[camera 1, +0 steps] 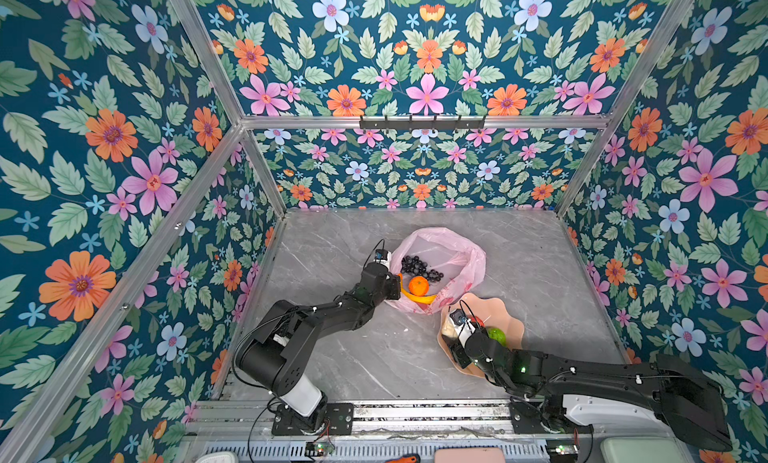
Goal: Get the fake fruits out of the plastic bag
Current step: 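Lower the second cream pear into the bowl with the right gripper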
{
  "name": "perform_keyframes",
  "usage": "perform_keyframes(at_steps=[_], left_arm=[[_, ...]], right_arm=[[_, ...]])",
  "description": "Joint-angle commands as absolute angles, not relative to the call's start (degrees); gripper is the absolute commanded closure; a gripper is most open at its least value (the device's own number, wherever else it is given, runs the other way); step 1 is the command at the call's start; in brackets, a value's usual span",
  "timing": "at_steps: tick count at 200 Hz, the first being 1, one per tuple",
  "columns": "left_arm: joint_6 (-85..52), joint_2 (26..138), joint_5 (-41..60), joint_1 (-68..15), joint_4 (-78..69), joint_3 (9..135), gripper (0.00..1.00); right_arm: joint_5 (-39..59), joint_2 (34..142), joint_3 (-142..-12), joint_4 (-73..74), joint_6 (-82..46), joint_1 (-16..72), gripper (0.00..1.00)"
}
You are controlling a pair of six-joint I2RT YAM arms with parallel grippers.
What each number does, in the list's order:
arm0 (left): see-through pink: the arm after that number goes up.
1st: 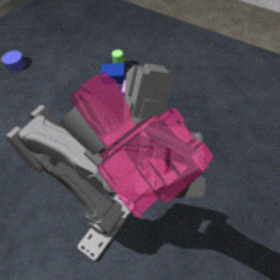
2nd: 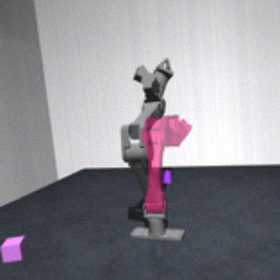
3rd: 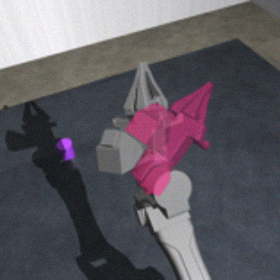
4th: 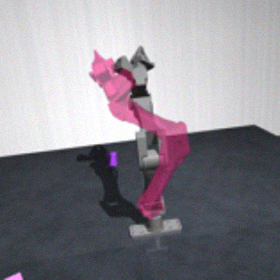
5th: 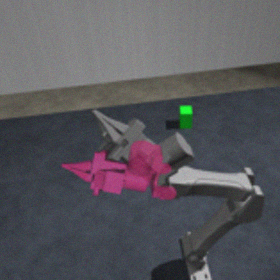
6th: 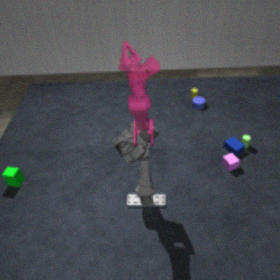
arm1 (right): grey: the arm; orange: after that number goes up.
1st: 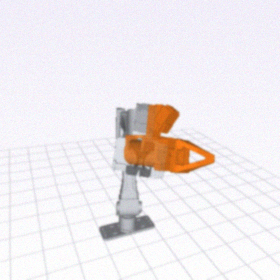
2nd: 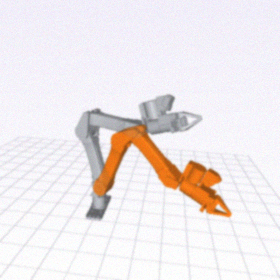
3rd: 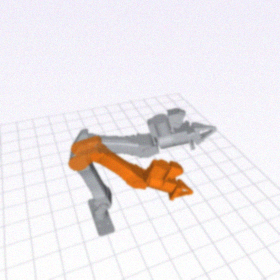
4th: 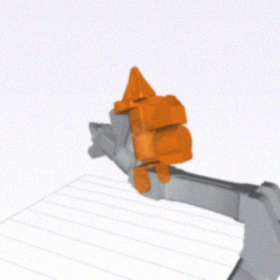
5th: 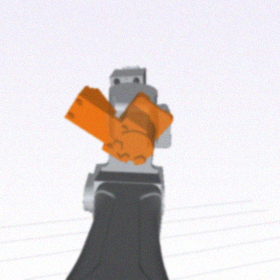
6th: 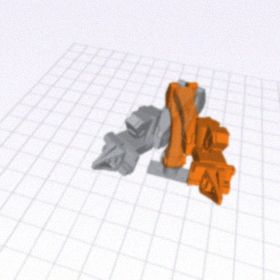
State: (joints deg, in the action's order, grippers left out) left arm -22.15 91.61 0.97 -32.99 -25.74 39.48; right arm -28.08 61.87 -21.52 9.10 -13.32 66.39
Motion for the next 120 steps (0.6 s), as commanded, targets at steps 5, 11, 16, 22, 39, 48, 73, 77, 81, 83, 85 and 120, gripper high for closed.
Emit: perform_keyframes(at_steps=[5,11,16,22,39,48,73,77,81,83,85,120], left_arm=[[-21.25,91.82,0.2,-32.92,-26.1,39.96,1.0],[-21.2,91.76,0.13,-32.96,-26.1,39.93,1.0],[-21.23,91.74,0.09,-32.96,-26.1,39.95,1.0],[-21.12,91.68,0.07,-32.96,-26.1,39.98,1.0],[-21.17,91.76,0.03,-32.96,-26.03,39.95,1.0],[-21.17,91.84,0.09,-32.96,-26.02,40.05,1.0],[-21.0,91.94,0.01,-32.96,-25.84,40.1,1.0],[-20.97,91.95,0.0,-32.96,-25.84,40.18,1.0],[-20.97,91.93,0.0,-32.92,-25.84,40.17,1.0],[-20.98,92.0,-0.04,-32.95,-25.77,40.19,1.0],[-20.93,92.04,-0.08,-32.96,-25.76,40.17,1.0],[-20.85,92.11,-0.14,-32.96,-25.67,40.25,1.0]], right_arm=[[-28.72,62.14,-20.74,13.96,-11.88,66.45,0.39],[-28.89,62.18,-20.49,14.15,-11.73,66.46,0.39],[-28.88,62.14,-20.33,14.26,-11.69,66.47,0.39],[-29.08,62.14,-20.19,14.36,-11.59,66.45,0.39],[-29.17,62.12,-19.71,14.72,-11.25,66.45,0.39],[-29.29,62.14,-19.47,15.01,-11.01,66.45,0.39],[-30.01,62.16,-19.01,15.46,-10.42,66.45,0.39],[-30.13,62.16,-18.94,15.55,-10.33,66.46,0.39],[-30.17,62.13,-18.83,15.7,-10.29,66.51,0.39],[-30.22,62.14,-18.81,15.66,-10.28,66.46,0.39],[-30.27,62.09,-18.81,15.67,-10.28,66.49,0.39],[-30.45,61.75,-18.07,16.12,-10.04,66.45,0.38]])
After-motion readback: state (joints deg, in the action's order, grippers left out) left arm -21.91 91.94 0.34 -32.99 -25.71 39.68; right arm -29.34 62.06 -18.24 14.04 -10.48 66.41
